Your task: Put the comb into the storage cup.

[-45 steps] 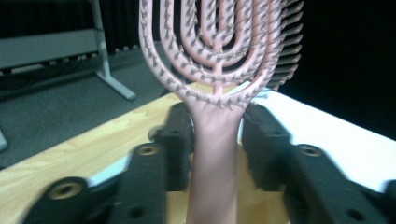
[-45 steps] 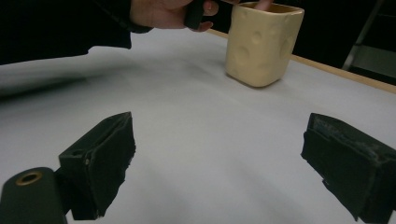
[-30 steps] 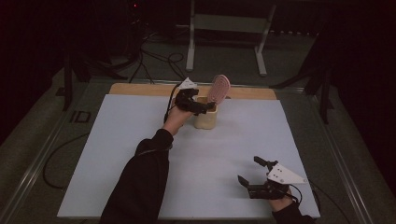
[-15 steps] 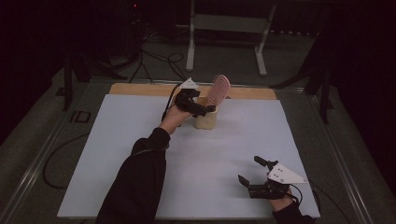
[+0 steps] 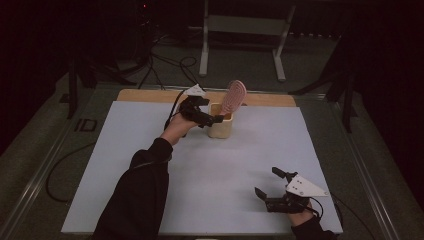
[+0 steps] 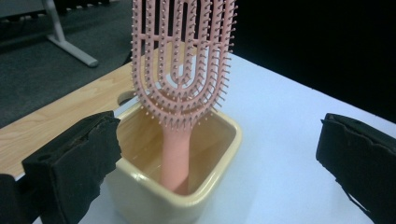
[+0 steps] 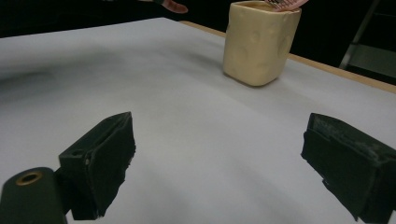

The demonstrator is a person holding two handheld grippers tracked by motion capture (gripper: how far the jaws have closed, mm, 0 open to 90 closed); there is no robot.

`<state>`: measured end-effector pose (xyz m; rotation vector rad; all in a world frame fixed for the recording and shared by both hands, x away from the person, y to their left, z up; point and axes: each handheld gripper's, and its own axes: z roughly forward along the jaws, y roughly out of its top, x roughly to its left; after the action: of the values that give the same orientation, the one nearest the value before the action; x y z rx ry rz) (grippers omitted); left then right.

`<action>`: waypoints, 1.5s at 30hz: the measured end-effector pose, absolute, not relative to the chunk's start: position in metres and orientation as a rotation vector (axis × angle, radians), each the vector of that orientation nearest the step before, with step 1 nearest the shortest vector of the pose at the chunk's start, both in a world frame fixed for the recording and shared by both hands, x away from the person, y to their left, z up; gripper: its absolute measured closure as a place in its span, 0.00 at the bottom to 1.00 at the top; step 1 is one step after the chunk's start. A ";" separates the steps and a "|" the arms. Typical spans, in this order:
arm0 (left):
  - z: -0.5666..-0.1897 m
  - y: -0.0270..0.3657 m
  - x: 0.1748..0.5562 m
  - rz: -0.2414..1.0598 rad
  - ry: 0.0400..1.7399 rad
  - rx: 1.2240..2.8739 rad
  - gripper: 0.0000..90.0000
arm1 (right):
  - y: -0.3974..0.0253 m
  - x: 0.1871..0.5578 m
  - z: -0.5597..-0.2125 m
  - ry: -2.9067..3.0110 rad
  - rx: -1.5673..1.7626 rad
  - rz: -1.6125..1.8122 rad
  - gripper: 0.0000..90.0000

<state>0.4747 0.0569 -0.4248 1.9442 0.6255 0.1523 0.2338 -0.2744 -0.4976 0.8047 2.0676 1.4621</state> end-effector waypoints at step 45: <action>-0.436 0.177 0.389 0.229 0.679 1.964 0.00 | -0.270 0.235 -0.497 2.078 0.798 1.446 0.10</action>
<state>0.3889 0.1767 -0.4359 1.9635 0.6785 0.2291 0.2352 -0.2699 -0.4970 0.7982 2.0777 1.4462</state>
